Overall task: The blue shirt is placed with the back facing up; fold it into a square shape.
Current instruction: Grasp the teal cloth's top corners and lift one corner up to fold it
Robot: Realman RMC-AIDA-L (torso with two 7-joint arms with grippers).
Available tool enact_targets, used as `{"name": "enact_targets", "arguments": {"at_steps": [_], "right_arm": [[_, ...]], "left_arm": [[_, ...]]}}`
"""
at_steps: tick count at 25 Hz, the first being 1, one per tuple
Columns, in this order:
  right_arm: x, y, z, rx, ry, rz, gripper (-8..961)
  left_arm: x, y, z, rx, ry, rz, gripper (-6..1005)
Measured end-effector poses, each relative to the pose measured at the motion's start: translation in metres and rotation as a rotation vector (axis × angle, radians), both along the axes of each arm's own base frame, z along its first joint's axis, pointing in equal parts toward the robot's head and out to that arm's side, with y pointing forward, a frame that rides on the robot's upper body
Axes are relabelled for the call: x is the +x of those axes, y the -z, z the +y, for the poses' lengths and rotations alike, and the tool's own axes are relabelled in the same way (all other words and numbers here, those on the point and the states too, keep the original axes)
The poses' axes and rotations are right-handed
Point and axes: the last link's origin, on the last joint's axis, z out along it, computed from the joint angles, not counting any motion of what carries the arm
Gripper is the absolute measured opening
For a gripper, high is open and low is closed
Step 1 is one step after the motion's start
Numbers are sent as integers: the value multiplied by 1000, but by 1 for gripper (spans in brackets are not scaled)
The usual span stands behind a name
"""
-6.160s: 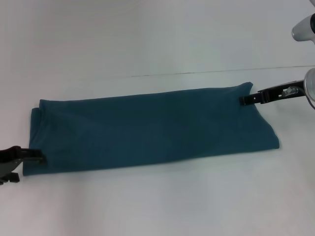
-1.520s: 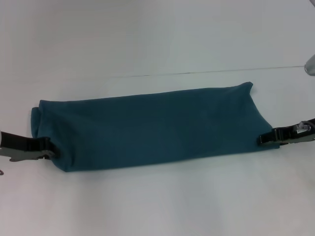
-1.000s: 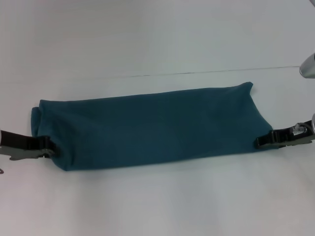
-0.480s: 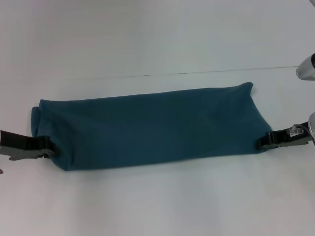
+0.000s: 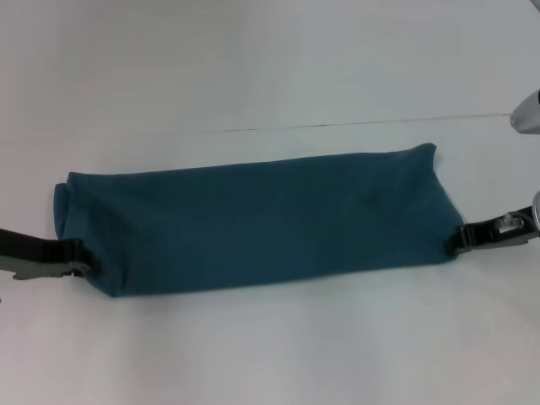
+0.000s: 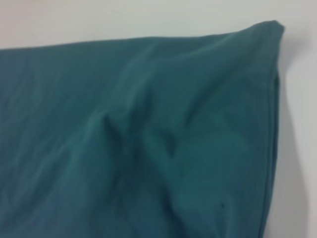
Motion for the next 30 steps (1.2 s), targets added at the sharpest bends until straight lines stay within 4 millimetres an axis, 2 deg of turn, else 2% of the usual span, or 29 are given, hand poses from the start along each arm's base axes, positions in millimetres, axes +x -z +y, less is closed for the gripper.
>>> {"name": "enact_targets", "arguments": {"at_steps": [3, 9, 10, 18, 23, 30], "right_arm": [[-3, -2, -4, -61, -23, -24, 128], [-12, -8, -20, -234, -70, -51, 103], [-14, -8, -25, -282, -75, -46, 102], [-21, -12, -57, -540, -69, -41, 97], [-19, -19, -63, -560, -40, -113, 97], [-18, -21, -63, -537, -49, -122, 98]], "left_arm": [[1, 0, -4, -37, 10, -4, 118], [-3, -15, -14, -80, -10, -23, 118], [-4, -22, -20, -98, -24, -48, 118], [-12, -36, -46, -181, -71, -96, 118], [-18, -32, -64, -239, -108, -112, 118], [-23, -29, -72, -226, -125, -126, 118]]}}
